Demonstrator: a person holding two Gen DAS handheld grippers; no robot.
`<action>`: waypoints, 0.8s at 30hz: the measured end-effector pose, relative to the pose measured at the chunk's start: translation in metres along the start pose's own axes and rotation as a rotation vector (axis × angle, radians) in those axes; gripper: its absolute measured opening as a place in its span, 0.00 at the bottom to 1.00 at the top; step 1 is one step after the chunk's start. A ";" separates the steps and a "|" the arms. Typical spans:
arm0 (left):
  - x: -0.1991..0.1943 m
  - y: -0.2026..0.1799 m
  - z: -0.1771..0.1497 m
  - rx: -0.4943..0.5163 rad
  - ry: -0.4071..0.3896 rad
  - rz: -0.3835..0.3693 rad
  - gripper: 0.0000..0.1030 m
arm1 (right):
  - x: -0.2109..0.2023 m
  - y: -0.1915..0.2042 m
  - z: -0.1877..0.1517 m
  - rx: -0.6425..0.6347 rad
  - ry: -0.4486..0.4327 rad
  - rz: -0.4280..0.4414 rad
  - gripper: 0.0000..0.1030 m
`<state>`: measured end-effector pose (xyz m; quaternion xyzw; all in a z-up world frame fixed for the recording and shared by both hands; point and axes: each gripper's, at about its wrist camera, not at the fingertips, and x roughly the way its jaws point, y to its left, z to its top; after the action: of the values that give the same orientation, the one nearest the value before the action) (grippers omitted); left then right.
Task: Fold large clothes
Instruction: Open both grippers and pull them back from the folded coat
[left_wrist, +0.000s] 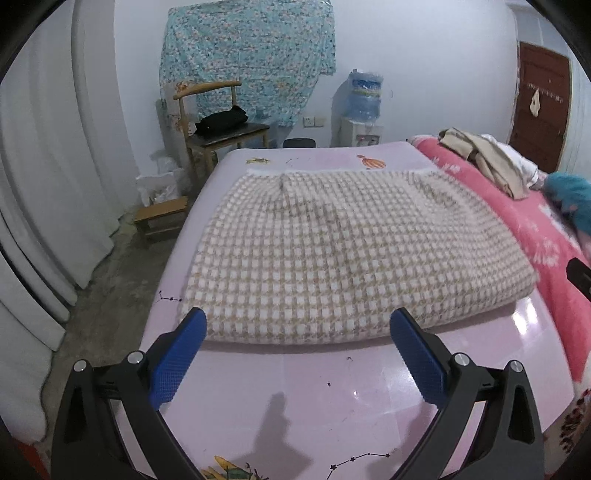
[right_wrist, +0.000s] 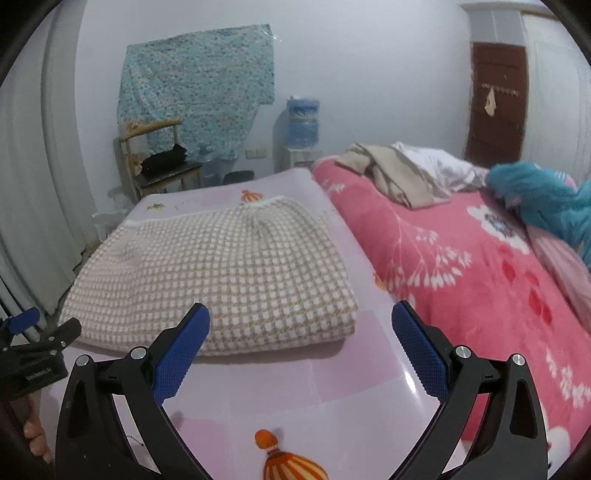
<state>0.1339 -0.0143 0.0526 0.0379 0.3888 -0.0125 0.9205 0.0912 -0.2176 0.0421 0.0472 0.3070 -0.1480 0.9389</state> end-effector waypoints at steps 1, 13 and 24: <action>0.000 -0.003 0.001 0.010 0.004 0.008 0.95 | 0.000 0.001 -0.002 0.001 0.003 -0.004 0.92; 0.011 -0.023 0.006 0.020 0.062 0.089 0.95 | 0.019 0.024 -0.015 -0.027 0.139 0.089 0.92; 0.027 -0.027 0.003 0.024 0.138 0.139 0.95 | 0.037 0.045 -0.022 -0.053 0.243 0.130 0.92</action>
<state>0.1537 -0.0408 0.0337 0.0768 0.4476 0.0493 0.8896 0.1211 -0.1801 0.0025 0.0600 0.4186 -0.0718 0.9033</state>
